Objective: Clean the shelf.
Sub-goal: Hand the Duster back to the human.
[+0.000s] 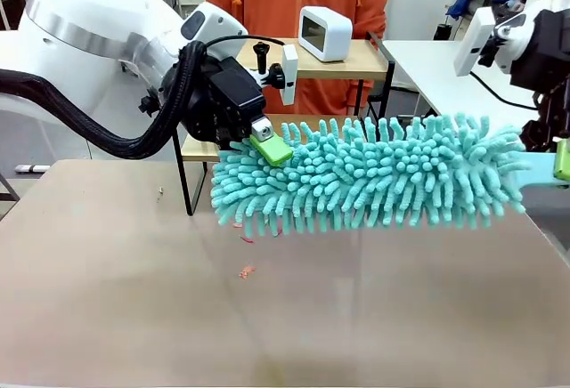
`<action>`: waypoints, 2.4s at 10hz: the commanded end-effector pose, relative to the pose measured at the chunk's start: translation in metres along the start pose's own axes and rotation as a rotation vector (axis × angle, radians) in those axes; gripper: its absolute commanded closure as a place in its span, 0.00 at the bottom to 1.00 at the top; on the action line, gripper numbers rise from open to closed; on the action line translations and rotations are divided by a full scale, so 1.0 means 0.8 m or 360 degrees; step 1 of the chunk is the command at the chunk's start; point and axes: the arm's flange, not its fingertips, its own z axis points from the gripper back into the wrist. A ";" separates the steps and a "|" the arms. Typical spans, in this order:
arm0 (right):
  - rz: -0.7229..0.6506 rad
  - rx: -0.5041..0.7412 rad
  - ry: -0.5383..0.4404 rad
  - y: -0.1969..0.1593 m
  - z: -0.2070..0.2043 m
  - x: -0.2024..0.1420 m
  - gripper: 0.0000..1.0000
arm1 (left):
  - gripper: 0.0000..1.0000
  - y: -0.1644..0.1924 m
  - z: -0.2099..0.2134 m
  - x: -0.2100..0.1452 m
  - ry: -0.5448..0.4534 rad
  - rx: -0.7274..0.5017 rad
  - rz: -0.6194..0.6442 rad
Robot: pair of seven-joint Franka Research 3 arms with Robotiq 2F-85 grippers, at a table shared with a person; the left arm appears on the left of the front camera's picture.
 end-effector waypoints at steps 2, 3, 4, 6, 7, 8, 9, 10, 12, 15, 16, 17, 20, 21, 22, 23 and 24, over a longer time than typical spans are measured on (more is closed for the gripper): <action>0.0055 0.0040 -0.0026 0.003 0.011 0.003 0.88 | 0.00 -0.001 0.002 -0.006 0.0044 0.0004 -0.0055; 0.0051 0.0043 -0.0028 0.002 0.011 0.002 0.88 | 0.00 -0.002 0.001 -0.006 0.0050 0.0009 -0.0069; 0.0052 0.0044 -0.0027 0.002 0.011 0.002 0.88 | 0.00 -0.002 0.000 -0.007 0.0054 0.0016 -0.0071; 0.0051 0.0037 -0.0026 0.001 0.011 0.001 0.88 | 0.58 -0.002 -0.002 -0.004 0.0086 0.0060 -0.0023; 0.0052 0.0038 -0.0036 0.001 0.012 0.000 0.88 | 0.58 -0.003 -0.001 -0.004 0.0088 0.0044 -0.0027; 0.0054 0.0042 -0.0043 0.000 0.013 -0.003 0.88 | 1.00 -0.003 -0.001 -0.003 0.0082 0.0047 -0.0032; 0.0056 0.0045 -0.0047 0.000 0.013 -0.004 0.88 | 0.63 -0.002 -0.002 -0.003 0.0077 0.0048 -0.0034; 0.0059 0.0044 -0.0047 -0.001 0.013 -0.004 0.88 | 1.00 -0.002 -0.003 -0.002 0.0077 0.0047 -0.0036; 0.0055 0.0038 -0.0048 -0.001 0.014 -0.004 0.88 | 1.00 -0.004 -0.003 -0.003 0.0066 0.0043 -0.0056; 0.0044 0.0040 -0.0050 -0.002 0.013 -0.007 0.88 | 1.00 -0.005 -0.002 -0.003 0.0061 0.0040 -0.0065; 0.0041 0.0039 -0.0048 -0.003 0.013 -0.008 0.88 | 1.00 -0.006 -0.002 -0.003 0.0064 0.0044 -0.0070; 0.0039 0.0035 -0.0046 -0.002 0.013 -0.008 0.88 | 1.00 -0.006 -0.002 -0.004 0.0064 0.0044 -0.0071; 0.0043 0.0025 -0.0009 -0.001 0.011 -0.011 0.40 | 1.00 -0.007 -0.001 -0.004 0.0061 0.0048 -0.0071; 0.0040 0.0036 -0.0009 -0.003 0.011 -0.014 0.32 | 1.00 -0.007 -0.001 -0.005 0.0062 0.0047 -0.0072; 0.0068 0.0045 -0.0046 -0.006 0.015 -0.020 0.00 | 1.00 -0.008 0.001 -0.005 0.0062 0.0049 -0.0076; 0.0119 0.0084 -0.0146 -0.013 0.024 -0.032 0.00 | 1.00 -0.009 0.003 -0.006 0.0062 0.0040 -0.0081; 0.0155 0.0156 -0.0404 -0.030 0.042 -0.054 0.00 | 1.00 -0.009 0.006 -0.010 0.0066 0.0033 -0.0092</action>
